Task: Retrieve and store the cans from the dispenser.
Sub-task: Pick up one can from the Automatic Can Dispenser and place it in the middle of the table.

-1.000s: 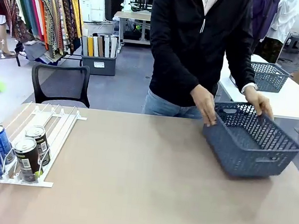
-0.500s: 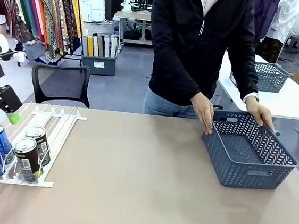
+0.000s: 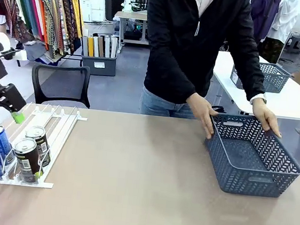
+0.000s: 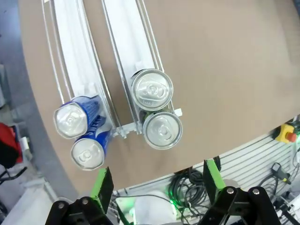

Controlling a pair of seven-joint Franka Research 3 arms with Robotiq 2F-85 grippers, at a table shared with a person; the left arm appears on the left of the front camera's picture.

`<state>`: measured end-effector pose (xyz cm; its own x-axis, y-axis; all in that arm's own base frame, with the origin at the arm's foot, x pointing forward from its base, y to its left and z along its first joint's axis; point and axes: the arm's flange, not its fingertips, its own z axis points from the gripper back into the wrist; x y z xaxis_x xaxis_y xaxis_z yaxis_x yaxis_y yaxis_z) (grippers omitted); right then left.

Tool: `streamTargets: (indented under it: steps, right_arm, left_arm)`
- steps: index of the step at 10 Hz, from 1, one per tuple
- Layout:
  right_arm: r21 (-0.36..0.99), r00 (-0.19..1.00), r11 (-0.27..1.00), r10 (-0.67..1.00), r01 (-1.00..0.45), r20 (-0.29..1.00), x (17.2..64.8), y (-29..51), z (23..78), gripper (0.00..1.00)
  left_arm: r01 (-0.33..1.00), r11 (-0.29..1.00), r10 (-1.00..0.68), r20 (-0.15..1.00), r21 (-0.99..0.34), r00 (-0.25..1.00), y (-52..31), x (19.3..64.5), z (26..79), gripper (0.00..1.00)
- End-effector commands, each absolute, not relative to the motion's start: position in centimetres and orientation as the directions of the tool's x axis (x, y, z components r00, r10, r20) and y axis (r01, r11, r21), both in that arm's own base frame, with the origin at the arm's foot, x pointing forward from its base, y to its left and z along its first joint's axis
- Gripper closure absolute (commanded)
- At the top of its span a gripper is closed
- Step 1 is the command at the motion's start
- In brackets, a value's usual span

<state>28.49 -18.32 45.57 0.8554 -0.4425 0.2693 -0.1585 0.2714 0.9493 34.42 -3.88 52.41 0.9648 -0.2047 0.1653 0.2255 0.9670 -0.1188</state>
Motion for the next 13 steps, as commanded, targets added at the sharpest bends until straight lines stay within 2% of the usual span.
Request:
streamTargets:
  steps: [1, 6, 13]
  right_arm:
    - [0.951, 0.846, 0.255, -0.454, -0.177, 0.279, 28.7, -18.4, 46.0, 0.00]
    - [0.951, 0.846, 0.255, -0.454, -0.177, 0.279, 28.7, -18.4, 46.0, 0.00]
    - [0.951, 0.846, 0.255, -0.454, -0.177, 0.279, 28.7, -18.4, 46.0, 0.00]
  left_arm:
    - [0.169, 0.974, -0.142, 0.174, -0.148, 0.975, -5.5, 34.8, 50.0, 0.00]
    - [0.100, 0.992, -0.098, 0.028, -0.075, 0.995, -7.3, 35.4, 44.0, 0.00]
    - [0.105, 0.994, -0.104, 0.018, -0.034, 0.994, -8.3, 36.3, 41.1, 0.00]
